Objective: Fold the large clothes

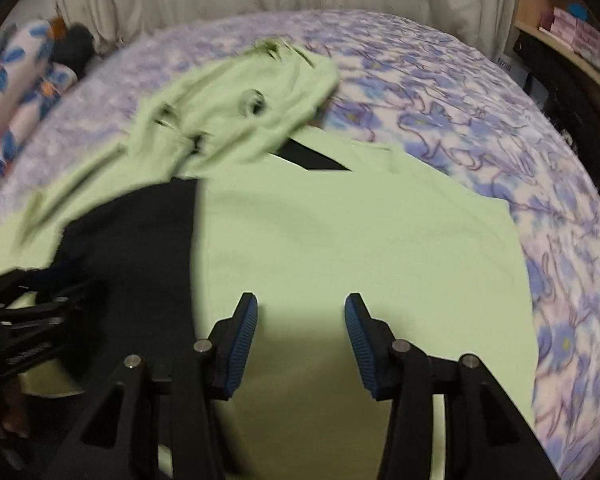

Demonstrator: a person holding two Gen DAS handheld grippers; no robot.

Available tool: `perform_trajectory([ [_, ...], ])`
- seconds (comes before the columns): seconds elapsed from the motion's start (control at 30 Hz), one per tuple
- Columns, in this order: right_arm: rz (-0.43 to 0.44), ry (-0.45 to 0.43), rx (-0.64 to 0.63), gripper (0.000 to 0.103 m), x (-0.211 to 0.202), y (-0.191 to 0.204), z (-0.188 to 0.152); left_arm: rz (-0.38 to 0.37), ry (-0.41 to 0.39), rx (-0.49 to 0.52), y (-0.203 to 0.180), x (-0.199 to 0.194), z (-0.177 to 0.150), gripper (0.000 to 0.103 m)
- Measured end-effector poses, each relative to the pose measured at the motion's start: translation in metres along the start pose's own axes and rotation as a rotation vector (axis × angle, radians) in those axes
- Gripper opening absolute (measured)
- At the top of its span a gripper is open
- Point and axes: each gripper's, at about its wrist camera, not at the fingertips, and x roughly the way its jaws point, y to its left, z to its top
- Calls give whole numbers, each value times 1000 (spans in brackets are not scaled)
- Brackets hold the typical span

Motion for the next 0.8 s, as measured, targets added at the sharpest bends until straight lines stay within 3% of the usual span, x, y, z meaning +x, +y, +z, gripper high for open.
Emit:
perform_trajectory([
  [0.17,-180,-13,176,44,27,-94,14,-23,-27,-26,10,5,15,59],
  [0.27,-224,9,294,47,29,-149,13,-22,-28,-23,10,9,19,59],
  [0.37,-198,11,371,47,19,-171,2,-7,-26,-8,6,8,18,59],
  [0.47,-134,-29,404,47,-5,-164,-8,1,-35,-21,4,-2,15,59],
  [0.63,33,-94,337,49,-49,-99,-34,-43,-86,-47,-3,-36,1,66],
  [0.73,168,-77,269,49,-56,-57,-41,-84,-101,-60,-10,-49,-11,69],
  [0.8,198,-60,224,49,-58,-34,-46,-88,-102,-45,-18,-51,-18,69],
])
